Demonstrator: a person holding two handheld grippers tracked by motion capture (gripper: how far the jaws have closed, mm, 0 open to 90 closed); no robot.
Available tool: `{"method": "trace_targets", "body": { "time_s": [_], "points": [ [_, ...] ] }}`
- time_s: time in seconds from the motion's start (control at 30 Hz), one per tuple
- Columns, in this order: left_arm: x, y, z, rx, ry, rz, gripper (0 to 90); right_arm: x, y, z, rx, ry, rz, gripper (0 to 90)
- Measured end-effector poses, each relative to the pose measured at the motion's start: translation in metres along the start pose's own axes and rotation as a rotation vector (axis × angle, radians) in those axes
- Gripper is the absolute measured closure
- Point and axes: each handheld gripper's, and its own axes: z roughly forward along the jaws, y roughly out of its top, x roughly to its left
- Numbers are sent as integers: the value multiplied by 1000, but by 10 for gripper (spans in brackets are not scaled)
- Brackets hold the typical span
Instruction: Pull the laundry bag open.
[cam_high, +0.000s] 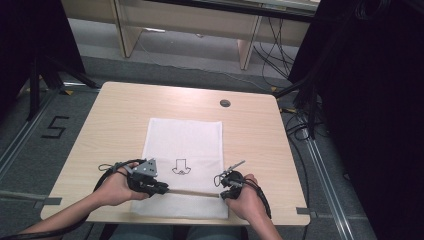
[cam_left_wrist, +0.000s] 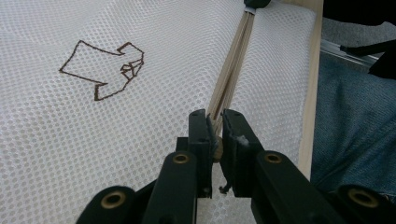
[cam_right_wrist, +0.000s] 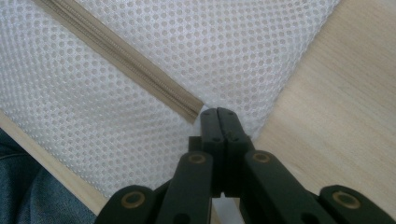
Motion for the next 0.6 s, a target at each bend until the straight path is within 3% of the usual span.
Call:
{"method": "trace_targets", "body": {
  "time_s": [0.1, 0.17, 0.6],
  "points": [
    [1, -1, -1, -4, 0, 16, 821, 0, 0, 0, -1, 1, -3, 900],
    [1, -2, -2, -12, -5, -11, 821, -1, 0, 0, -2, 0, -12, 900],
    [0, -3, -3, -15, -3, -4, 821, -1, 0, 0, -3, 1, -13, 900]
  ]
}}
